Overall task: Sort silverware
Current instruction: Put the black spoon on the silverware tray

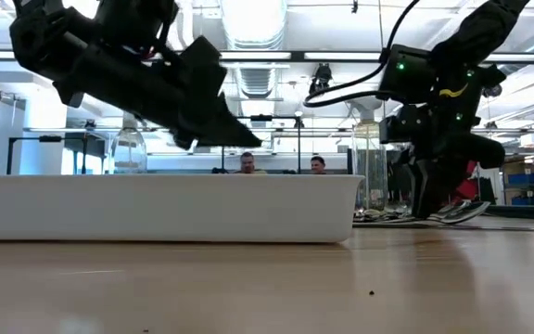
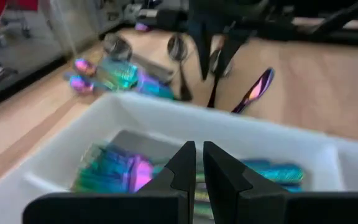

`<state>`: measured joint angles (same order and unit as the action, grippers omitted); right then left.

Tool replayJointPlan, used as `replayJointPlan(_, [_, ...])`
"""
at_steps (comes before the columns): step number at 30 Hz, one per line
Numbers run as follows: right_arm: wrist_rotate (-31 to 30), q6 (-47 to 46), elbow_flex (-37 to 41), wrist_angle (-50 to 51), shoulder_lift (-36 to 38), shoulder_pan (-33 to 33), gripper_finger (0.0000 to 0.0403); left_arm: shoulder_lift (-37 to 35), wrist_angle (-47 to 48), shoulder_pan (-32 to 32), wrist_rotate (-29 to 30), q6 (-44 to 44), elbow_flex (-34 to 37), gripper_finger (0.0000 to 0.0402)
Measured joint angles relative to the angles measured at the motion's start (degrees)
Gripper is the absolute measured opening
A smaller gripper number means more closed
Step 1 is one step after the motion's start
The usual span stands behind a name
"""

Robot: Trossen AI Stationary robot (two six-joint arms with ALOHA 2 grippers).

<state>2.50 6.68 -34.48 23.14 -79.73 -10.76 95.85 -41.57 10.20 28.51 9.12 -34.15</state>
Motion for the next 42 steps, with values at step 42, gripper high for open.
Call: replayJointPlan(42, [-4.4, -7.1, 2.5, -0.4, 2.4, 4.4, 0.0004, -17.9, 24.2, 6.8, -2.5, -2.0, 0.1, 0.0016])
